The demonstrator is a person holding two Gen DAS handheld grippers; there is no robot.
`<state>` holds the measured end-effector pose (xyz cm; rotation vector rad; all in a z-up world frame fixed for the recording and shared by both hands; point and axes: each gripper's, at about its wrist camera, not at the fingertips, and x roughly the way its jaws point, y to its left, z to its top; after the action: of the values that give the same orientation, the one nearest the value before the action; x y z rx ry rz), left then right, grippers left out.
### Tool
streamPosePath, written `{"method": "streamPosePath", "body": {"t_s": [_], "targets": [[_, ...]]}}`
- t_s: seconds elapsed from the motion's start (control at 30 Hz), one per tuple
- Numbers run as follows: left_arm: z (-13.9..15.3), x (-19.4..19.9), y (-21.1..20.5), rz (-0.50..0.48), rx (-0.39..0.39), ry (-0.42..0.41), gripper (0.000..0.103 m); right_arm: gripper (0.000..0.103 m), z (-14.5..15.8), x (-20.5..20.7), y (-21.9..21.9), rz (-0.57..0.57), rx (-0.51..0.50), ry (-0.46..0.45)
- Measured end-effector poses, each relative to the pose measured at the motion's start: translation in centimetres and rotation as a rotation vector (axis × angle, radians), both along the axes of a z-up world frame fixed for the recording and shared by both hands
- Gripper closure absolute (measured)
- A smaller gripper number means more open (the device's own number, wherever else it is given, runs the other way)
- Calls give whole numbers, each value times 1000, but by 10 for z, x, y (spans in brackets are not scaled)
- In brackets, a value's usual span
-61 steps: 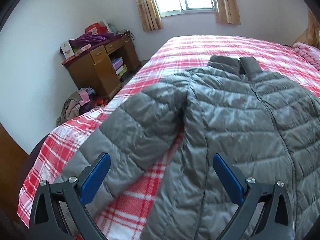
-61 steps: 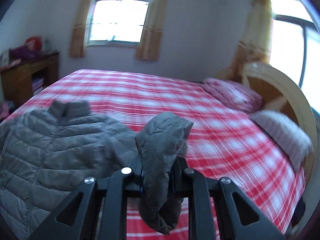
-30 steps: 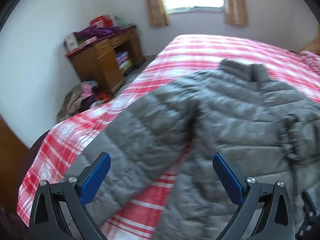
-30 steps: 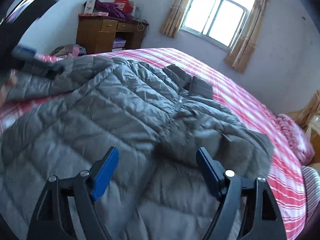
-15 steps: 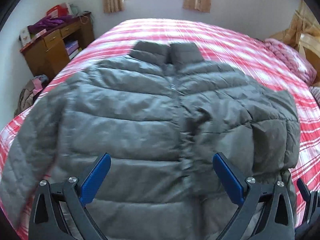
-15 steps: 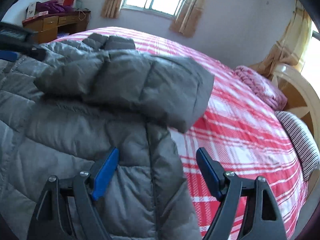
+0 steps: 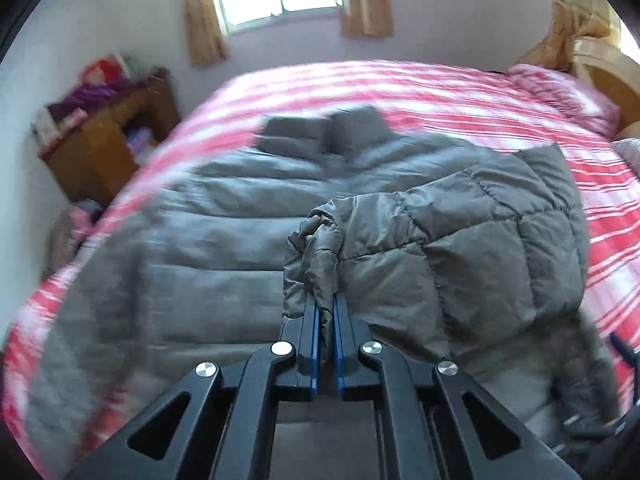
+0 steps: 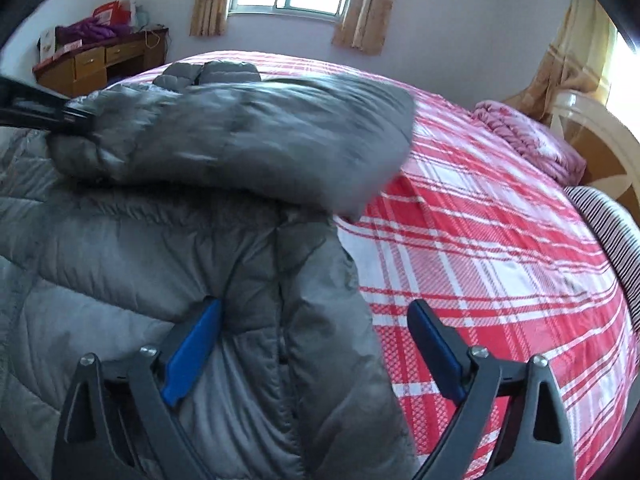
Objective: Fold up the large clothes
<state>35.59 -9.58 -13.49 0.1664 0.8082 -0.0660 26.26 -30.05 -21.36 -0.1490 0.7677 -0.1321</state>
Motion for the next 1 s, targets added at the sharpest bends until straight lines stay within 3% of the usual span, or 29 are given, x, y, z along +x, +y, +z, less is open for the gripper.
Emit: {"method": "streamPosePath", "body": {"t_s": [0.2,0.37,0.43,0.5,0.57,0.6,0.7,0.8,0.87,1.0], "targets": [[-6,-3,60,71,88,-31,98,6,-2,-3,7,-8,-34,-12],[-30,7,71,103,130,12,88,5,-2,-1,10,-10,-58,-2],[-33,7,75,125,161,35,57,5,-2,2,6,-1,-22,25],[-23,1,80,130,164,14,44,7,2,5,-4,31,65,80],[-6,-8,89,130,159,-36,26,20,15,3,-19,52,154,126],[2,-10,93,137,161,-65,19,20,26,-2,-22,65,166,124],[23,-9,99,150,118,-144,17,20,64,-12,-27,75,111,50],[32,7,88,185,53,-142,17,25,91,8,-37,40,100,-22],[27,23,77,224,-1,-125,17,35,100,35,-38,21,116,-78],[-2,52,63,293,-73,-81,17,35,100,94,-23,-36,168,-150]]}}
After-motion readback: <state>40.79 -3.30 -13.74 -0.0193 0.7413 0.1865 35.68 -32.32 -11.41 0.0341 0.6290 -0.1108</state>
